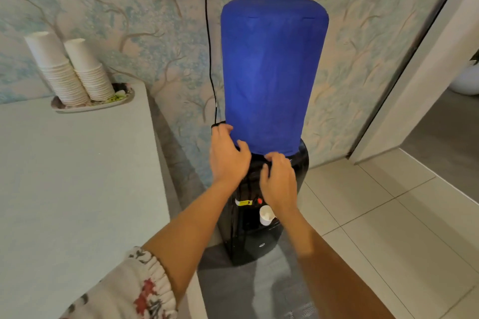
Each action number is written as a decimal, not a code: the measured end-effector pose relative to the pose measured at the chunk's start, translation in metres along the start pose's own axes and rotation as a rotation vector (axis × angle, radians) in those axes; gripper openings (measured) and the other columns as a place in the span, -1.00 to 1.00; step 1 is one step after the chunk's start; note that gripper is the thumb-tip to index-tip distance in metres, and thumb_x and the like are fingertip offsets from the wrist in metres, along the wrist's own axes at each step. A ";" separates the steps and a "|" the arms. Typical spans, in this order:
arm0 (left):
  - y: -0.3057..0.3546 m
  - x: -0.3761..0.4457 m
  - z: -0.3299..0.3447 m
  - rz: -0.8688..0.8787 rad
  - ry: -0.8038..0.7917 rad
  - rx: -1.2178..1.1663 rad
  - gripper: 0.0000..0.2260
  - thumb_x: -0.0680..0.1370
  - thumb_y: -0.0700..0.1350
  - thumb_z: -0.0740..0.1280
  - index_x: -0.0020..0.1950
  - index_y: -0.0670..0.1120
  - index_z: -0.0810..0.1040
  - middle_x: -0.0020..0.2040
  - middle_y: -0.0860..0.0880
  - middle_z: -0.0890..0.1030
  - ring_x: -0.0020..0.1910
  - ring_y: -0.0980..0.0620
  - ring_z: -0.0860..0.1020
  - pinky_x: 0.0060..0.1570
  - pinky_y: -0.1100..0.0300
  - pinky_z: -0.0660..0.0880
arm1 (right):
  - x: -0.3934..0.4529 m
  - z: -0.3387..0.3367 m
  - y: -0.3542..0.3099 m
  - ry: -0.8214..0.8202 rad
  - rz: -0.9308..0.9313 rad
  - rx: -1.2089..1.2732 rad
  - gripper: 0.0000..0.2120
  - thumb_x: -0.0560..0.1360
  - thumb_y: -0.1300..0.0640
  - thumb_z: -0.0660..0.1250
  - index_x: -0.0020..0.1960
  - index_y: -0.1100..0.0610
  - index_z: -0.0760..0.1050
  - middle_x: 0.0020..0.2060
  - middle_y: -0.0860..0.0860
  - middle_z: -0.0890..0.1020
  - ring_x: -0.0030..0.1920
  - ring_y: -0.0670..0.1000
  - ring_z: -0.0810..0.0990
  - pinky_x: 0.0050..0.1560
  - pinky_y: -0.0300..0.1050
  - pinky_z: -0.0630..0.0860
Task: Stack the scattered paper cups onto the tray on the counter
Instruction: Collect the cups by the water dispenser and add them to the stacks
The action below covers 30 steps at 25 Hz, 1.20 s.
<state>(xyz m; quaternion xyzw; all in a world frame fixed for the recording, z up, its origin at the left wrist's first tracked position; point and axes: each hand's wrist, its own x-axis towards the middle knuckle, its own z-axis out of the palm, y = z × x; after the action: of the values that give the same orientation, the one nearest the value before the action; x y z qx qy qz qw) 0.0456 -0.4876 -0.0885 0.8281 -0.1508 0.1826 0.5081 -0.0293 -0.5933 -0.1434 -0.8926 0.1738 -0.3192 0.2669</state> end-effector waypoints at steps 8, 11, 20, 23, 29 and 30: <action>-0.037 -0.082 0.092 0.248 -0.325 0.300 -0.81 0.51 -0.12 0.27 0.11 -0.04 0.47 -0.01 0.08 0.47 -0.14 0.13 0.48 -0.19 0.23 0.45 | -0.042 0.013 0.148 -0.240 0.162 -0.128 -0.86 0.57 0.19 0.28 0.13 0.11 0.51 -0.01 -0.02 0.58 0.00 0.01 0.53 0.02 -0.05 0.53; -0.069 -0.115 0.115 0.245 -0.488 0.346 -0.83 0.53 -0.10 0.25 0.11 -0.04 0.47 0.01 0.09 0.45 -0.13 0.13 0.48 -0.20 0.27 0.42 | -0.054 0.028 0.180 -0.333 0.079 -0.147 -0.88 0.53 0.27 0.31 0.06 0.17 0.52 -0.12 0.04 0.56 -0.14 0.07 0.52 -0.12 0.01 0.50; -0.165 -0.177 0.209 -0.117 -0.756 0.556 -0.61 0.52 -0.10 0.25 0.36 -0.04 0.35 0.22 -0.04 0.39 0.17 -0.02 0.41 0.21 0.05 0.44 | -0.082 0.111 0.276 -0.591 0.032 -0.341 -0.71 0.55 0.20 0.22 0.26 0.09 0.45 0.12 -0.02 0.55 0.12 -0.02 0.49 0.15 -0.14 0.45; -0.193 -0.183 0.235 -0.360 -0.789 0.577 -0.47 0.54 -0.10 0.30 0.48 0.02 0.21 0.28 -0.12 0.36 0.27 -0.10 0.36 0.22 0.03 0.45 | -0.081 0.133 0.299 -0.608 0.048 -0.401 -0.67 0.52 0.23 0.24 0.28 0.11 0.45 0.18 0.01 0.54 0.20 0.04 0.48 0.19 -0.09 0.45; -0.232 -0.190 0.276 -0.358 -0.844 0.619 -0.47 0.60 -0.10 0.28 0.53 0.08 0.18 0.34 -0.15 0.36 0.33 -0.13 0.32 0.23 -0.01 0.42 | -0.075 0.170 0.332 -0.536 -0.082 -0.419 -0.60 0.39 0.36 0.42 0.22 0.25 0.55 0.17 0.15 0.60 0.15 0.17 0.57 0.05 0.02 0.55; -0.236 -0.191 0.281 -0.342 -0.838 0.649 -0.51 0.60 -0.10 0.27 0.51 0.07 0.22 0.34 -0.15 0.37 0.34 -0.13 0.31 0.23 -0.01 0.42 | -0.075 0.175 0.337 -0.522 -0.115 -0.429 -0.60 0.35 0.39 0.46 0.18 0.27 0.57 0.13 0.17 0.62 0.11 0.19 0.59 0.00 0.04 0.56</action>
<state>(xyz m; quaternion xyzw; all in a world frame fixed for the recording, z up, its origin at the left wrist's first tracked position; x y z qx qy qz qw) 0.0213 -0.6238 -0.4786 0.9566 -0.1392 -0.2102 0.1459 -0.0160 -0.7621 -0.4913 -0.9883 0.1119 -0.0506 0.0900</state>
